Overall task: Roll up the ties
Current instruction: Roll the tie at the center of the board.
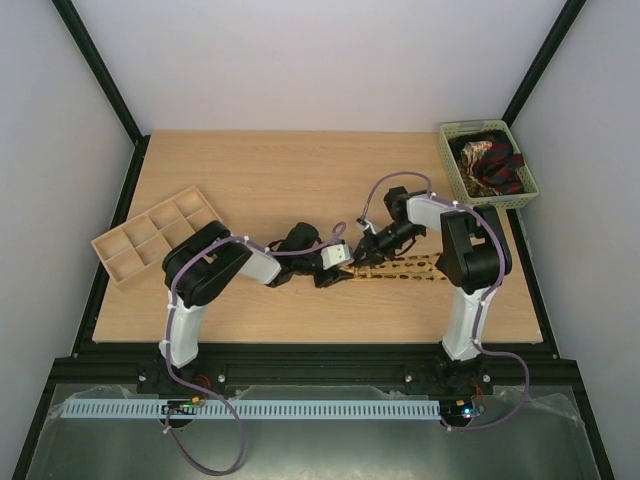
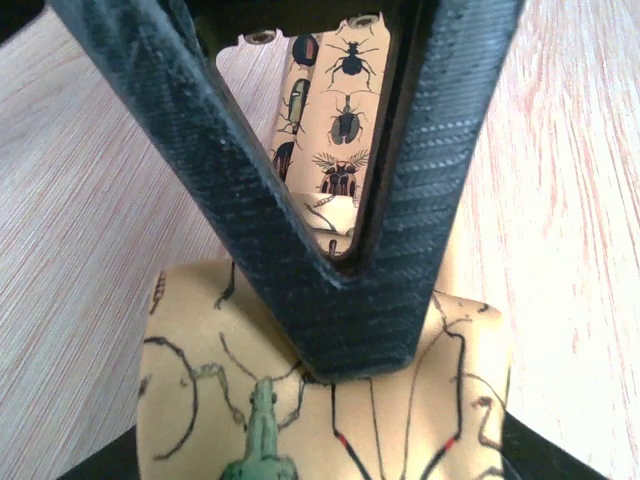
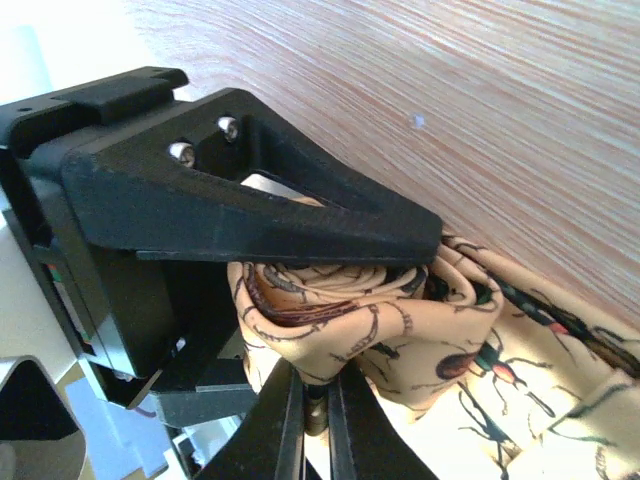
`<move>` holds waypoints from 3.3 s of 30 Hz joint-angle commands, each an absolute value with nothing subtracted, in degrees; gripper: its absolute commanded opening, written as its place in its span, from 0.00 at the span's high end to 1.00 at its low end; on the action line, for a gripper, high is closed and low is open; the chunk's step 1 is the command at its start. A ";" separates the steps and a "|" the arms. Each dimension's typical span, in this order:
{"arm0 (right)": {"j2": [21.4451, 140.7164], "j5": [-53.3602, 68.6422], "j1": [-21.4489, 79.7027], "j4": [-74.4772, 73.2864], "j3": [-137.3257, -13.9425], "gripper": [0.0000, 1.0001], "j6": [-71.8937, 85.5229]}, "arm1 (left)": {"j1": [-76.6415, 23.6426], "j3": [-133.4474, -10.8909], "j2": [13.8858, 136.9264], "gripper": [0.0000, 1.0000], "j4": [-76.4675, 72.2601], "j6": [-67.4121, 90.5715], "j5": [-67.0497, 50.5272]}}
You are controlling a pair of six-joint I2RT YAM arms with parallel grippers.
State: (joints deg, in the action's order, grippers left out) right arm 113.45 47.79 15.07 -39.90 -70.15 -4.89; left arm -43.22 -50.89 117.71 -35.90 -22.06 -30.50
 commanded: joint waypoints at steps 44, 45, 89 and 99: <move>123.62 35.67 16.88 -39.08 -67.43 0.99 -4.63 | -42.52 -44.39 113.60 0.20 -42.49 -22.54 -35.95; 123.72 35.68 16.94 -39.01 -67.41 0.99 -4.56 | -42.58 -45.11 113.82 0.22 -42.41 -22.36 -35.88; 117.29 37.30 14.99 -42.33 -67.80 0.99 -10.28 | -42.01 -48.92 108.11 0.03 -24.30 -21.14 -27.01; 117.69 35.41 13.71 -41.76 -67.46 0.99 -11.04 | -37.40 -44.90 93.66 0.01 -26.63 -8.50 -24.98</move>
